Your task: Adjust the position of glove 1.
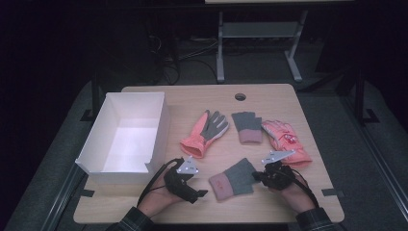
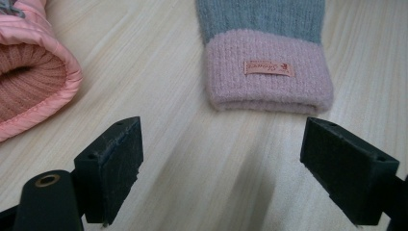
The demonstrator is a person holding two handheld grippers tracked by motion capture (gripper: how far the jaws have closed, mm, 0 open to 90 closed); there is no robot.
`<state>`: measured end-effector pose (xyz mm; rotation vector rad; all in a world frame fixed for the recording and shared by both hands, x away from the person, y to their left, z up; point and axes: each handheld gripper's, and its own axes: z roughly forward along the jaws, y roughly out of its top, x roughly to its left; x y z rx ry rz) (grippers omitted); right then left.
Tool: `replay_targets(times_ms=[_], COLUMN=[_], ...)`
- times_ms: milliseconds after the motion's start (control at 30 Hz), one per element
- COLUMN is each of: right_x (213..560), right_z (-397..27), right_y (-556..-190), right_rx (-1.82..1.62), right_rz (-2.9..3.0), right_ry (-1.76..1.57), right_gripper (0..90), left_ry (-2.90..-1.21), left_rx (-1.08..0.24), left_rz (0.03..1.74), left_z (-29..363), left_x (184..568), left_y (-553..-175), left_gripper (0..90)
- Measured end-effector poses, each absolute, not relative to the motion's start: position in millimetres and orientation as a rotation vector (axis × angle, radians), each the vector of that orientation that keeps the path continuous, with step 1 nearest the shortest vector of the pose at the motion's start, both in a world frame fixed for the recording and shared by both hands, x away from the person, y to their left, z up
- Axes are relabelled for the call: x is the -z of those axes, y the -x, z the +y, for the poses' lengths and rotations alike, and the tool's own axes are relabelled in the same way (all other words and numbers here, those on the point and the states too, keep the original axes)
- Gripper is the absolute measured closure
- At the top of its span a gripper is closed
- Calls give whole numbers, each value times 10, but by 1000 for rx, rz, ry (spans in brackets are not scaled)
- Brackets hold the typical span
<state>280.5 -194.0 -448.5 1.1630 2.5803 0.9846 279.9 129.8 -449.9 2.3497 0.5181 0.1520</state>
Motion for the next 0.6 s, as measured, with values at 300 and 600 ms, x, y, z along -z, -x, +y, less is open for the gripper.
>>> replay_targets(times_ms=[300,600], right_x=[4565,4585], right_z=[-1833,-1688], right_y=[-2971,-3261], right_rx=[-939,-945], right_rz=[2577,2563], right_ry=[-1151,-1124], right_gripper=[900,900], left_ry=[-2347,-2334], left_rx=[-145,-127], left_rz=[519,525], left_z=[1298,1292], left_x=[4500,4505], left_y=[-2800,-2798], left_gripper=[148,171])
